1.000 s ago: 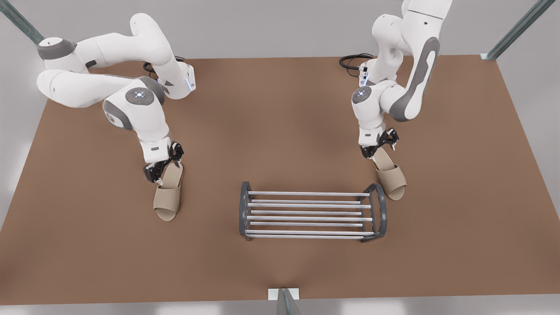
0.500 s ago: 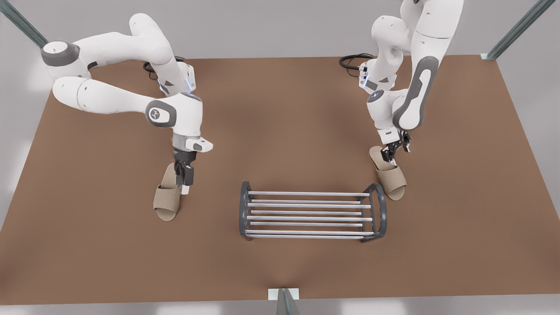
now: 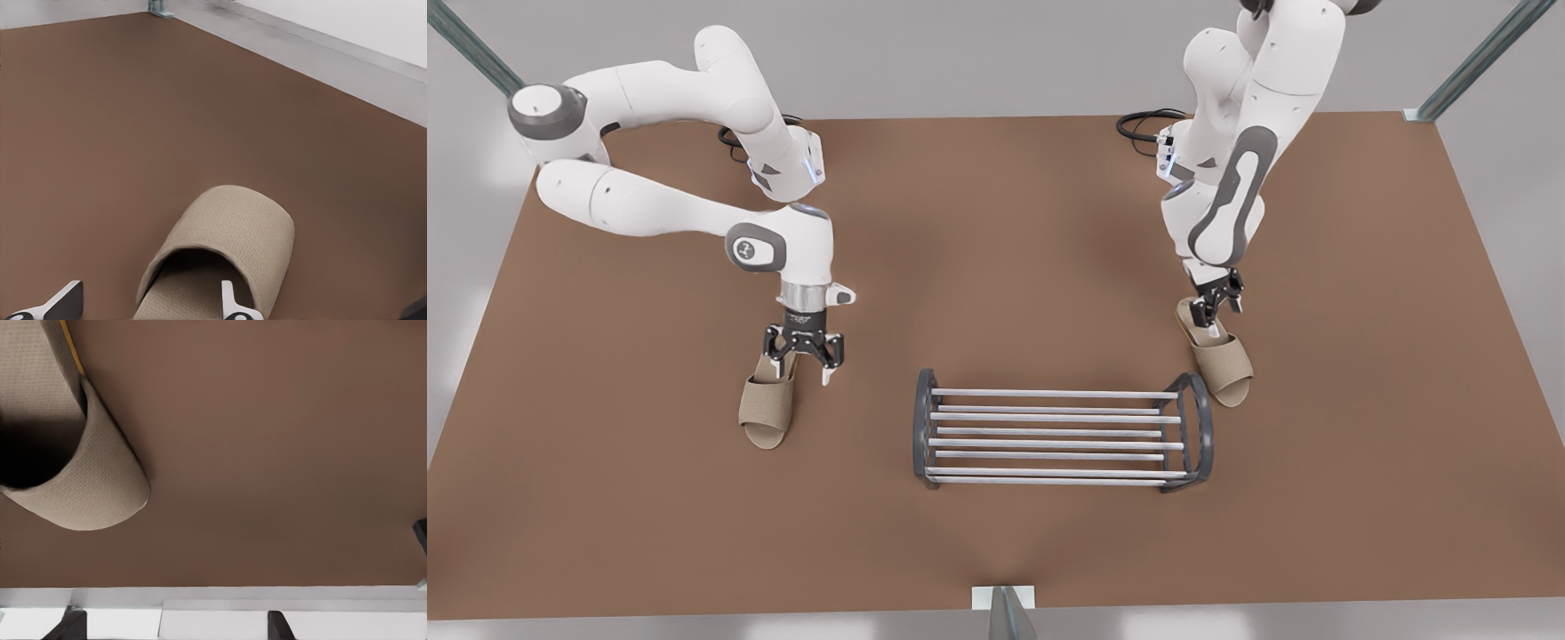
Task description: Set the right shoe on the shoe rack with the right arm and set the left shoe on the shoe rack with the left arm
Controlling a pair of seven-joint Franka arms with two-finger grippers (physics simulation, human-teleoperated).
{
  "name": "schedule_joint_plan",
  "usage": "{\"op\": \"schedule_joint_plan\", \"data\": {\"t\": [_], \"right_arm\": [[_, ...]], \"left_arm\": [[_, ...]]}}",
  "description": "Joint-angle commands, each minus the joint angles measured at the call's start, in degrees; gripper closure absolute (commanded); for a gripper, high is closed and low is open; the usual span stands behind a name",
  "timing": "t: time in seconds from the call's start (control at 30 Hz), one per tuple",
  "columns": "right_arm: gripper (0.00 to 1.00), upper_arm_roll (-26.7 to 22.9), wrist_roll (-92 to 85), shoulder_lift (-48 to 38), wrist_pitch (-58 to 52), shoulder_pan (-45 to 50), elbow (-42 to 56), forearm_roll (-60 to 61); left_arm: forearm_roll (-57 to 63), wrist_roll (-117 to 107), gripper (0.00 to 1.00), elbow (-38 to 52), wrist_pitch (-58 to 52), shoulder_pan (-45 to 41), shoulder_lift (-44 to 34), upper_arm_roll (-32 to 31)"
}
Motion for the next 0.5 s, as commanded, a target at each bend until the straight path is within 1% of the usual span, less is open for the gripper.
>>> {"op": "schedule_joint_plan", "data": {"t": [0.0, 0.03, 0.13, 0.2, 0.23, 0.3, 0.43, 0.47], "right_arm": [[0.0, -2.48, -48.06, 0.25, 2.02, -0.63, -0.38, -5.6], [0.0, -3.27, -49.47, 0.77, 2.37, -0.98, -0.64, -6.3], [0.0, -3.36, -49.73, 1.39, 3.16, -3.27, -1.43, -7.26], [0.0, -3.54, -49.12, 2.88, 4.92, -5.02, -1.87, -8.23], [0.0, -4.15, -48.94, 4.29, 5.7, -6.08, -2.31, -9.73], [0.0, -7.32, -43.15, 6.31, 9.13, -8.54, -3.54, -15.79], [0.0, -7.67, -40.77, 6.93, 9.93, -9.16, -3.81, -16.67], [0.0, -7.67, -39.8, 7.45, 10.89, -9.77, -3.98, -18.69]], "left_arm": [[4.53, -20.5, 0.0, -0.29, -0.4, -0.23, 0.1, 0.26], [5.58, -20.5, 0.0, -0.29, -0.4, -0.14, 0.81, 0.26], [8.66, -20.5, 0.0, -0.29, -0.4, 0.03, 2.92, 0.35], [9.1, -20.5, 0.0, -0.29, -0.32, 0.03, 2.83, 0.61], [9.1, -20.5, 0.0, -0.29, -0.32, 0.03, 2.83, 0.61], [10.59, -20.5, 0.0, -0.2, -0.49, 0.12, 4.23, 1.57], [12.36, -21.38, 0.0, 0.15, -0.67, -0.23, 6.26, 1.75], [13.15, -21.99, 0.0, 0.41, -0.76, -0.23, 6.61, 1.75]]}}
